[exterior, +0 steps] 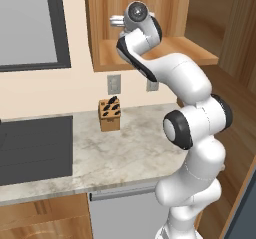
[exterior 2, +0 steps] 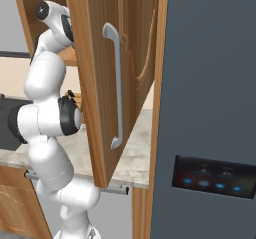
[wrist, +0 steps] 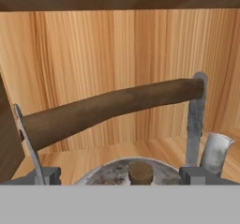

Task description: Open the cabinet, pick the kettle from the cabinet, and place it in the sink.

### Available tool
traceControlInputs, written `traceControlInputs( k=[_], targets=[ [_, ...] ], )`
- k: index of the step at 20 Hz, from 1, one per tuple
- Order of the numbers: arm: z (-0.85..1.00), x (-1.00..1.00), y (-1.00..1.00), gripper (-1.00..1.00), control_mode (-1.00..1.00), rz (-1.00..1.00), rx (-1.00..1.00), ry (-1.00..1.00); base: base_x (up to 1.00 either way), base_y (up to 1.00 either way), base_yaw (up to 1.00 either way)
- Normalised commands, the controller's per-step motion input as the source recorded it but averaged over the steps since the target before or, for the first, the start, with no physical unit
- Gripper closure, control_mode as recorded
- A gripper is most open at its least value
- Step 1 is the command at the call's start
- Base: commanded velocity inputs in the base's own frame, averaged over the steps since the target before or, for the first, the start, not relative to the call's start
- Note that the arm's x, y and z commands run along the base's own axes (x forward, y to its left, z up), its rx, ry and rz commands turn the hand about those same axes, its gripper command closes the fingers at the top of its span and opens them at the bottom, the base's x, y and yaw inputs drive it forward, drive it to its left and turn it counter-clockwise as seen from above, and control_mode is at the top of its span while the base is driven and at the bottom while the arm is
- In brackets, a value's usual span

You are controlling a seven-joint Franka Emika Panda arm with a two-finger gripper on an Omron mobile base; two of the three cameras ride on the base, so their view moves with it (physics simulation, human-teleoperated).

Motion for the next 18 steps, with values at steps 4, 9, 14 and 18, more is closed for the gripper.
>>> traceControlInputs(
  k=[4,9,14,18],
  targets=[
    [-0.01,0.01,0.0,1.0,-1.0,0.0,0.0,0.0,0.0,0.0,0.0],
    [-0.01,0.0,0.0,1.0,-1.0,0.0,0.0,0.0,0.0,0.0,0.0],
    [-0.03,-0.03,-0.01,1.0,-1.0,0.0,0.0,0.0,0.0,0.0,0.0],
    [-0.01,-0.11,0.0,1.0,-1.0,0.0,0.0,-0.02,0.0,0.0,0.0]
  ],
)
